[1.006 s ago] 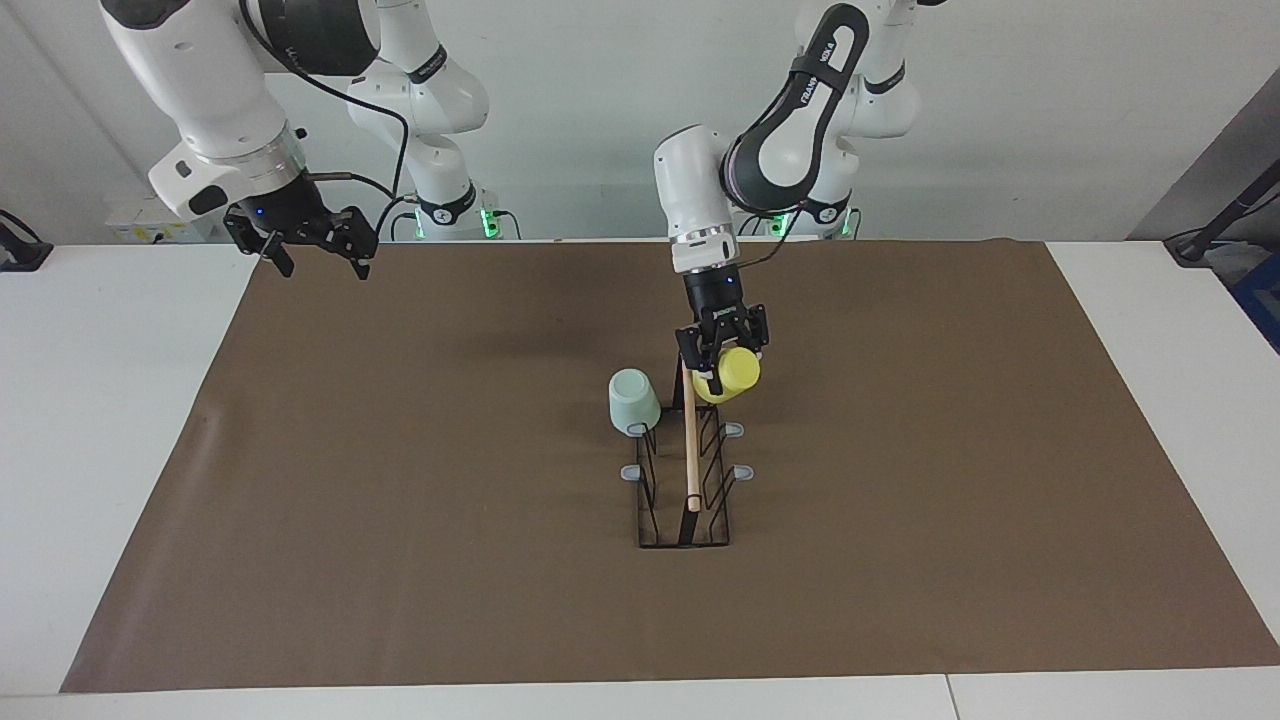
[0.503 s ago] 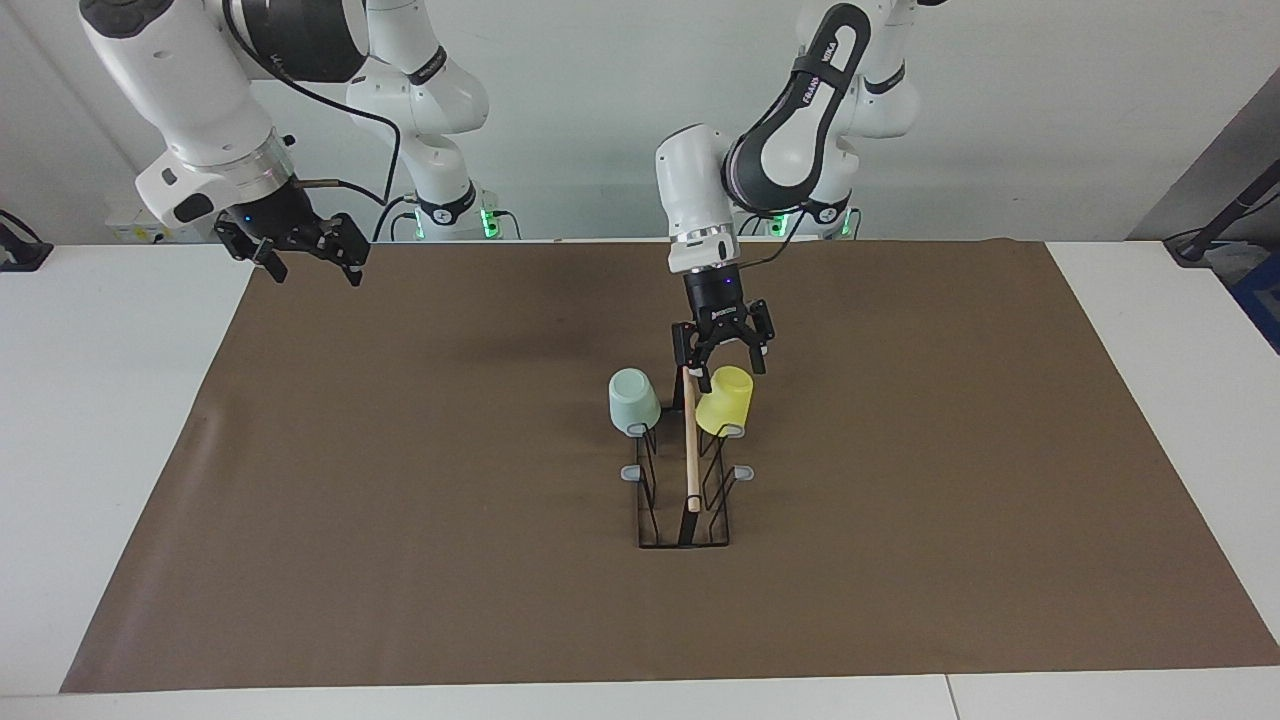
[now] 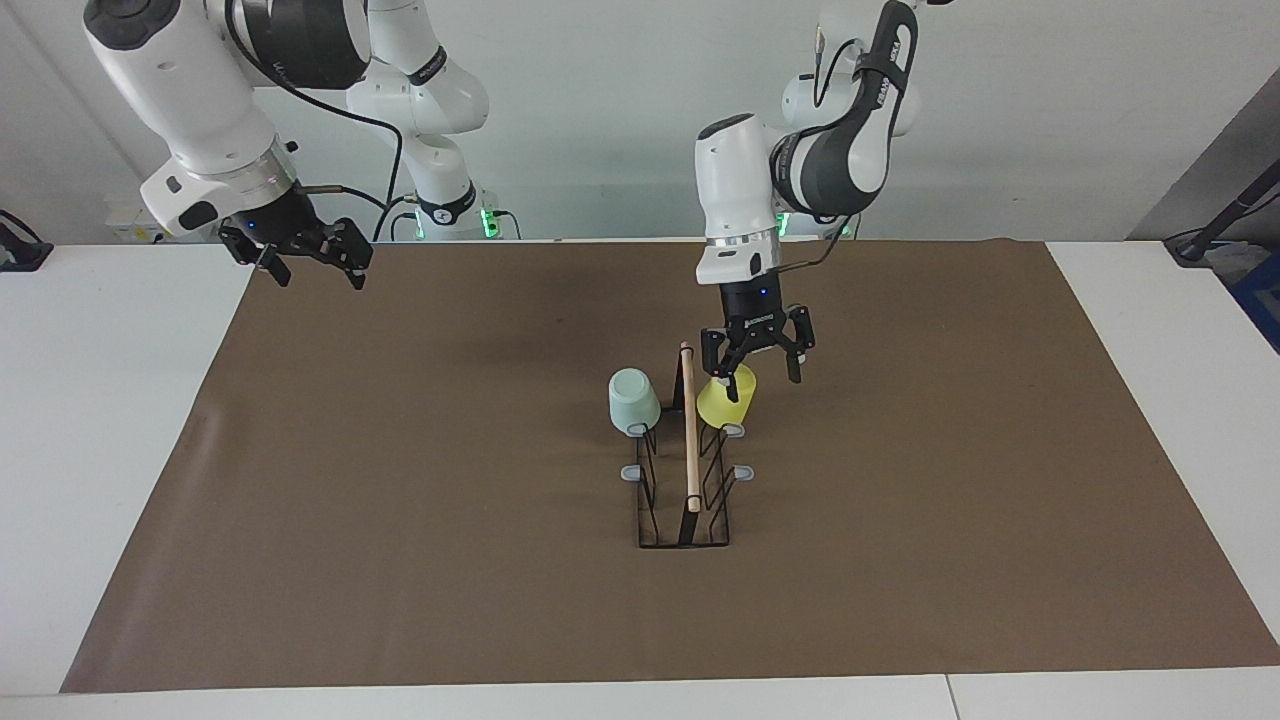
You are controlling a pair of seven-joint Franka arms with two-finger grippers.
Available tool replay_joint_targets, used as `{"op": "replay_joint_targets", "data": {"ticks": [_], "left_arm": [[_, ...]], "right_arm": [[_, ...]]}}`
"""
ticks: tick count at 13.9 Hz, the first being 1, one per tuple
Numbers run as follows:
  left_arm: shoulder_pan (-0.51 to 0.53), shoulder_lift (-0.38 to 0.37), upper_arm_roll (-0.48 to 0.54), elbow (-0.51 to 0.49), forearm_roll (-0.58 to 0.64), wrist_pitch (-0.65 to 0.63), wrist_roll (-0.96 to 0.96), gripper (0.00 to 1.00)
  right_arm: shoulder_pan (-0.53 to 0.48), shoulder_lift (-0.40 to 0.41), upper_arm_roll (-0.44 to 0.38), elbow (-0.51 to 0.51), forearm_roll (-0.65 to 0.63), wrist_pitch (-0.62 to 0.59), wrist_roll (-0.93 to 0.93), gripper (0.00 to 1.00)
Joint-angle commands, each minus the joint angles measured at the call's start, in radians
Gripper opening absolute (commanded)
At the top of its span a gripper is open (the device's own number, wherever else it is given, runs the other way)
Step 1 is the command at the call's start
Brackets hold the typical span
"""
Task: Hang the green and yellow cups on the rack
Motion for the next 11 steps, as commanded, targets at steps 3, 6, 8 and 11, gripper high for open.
{"op": "replay_joint_targets", "data": {"ticks": [3,6,8,11], "left_arm": [[0.004,-0.031,0.102,0.062,-0.324,-0.141,0.556,1.00],[0.006,-0.090,0.221,0.063,-0.589,-0.231,0.938,1.00],[0.042,-0.118,0.268,0.089,-0.676,-0.340,1.133,1.00],[0.117,-0.118,0.272,0.198,-0.688,-0.549,1.261,1.00]], "right_arm": [[-0.008,-0.006,0.004,-0.001,0.021,0.001,-0.012,1.00],[-0.008,-0.006,0.004,-0.001,0.021,0.001,-0.012,1.00],[-0.010,-0.006,0.004,-0.001,0.021,0.001,-0.012,1.00],[-0.008,-0.006,0.004,-0.001,0.021,0.001,-0.012,1.00]]}}
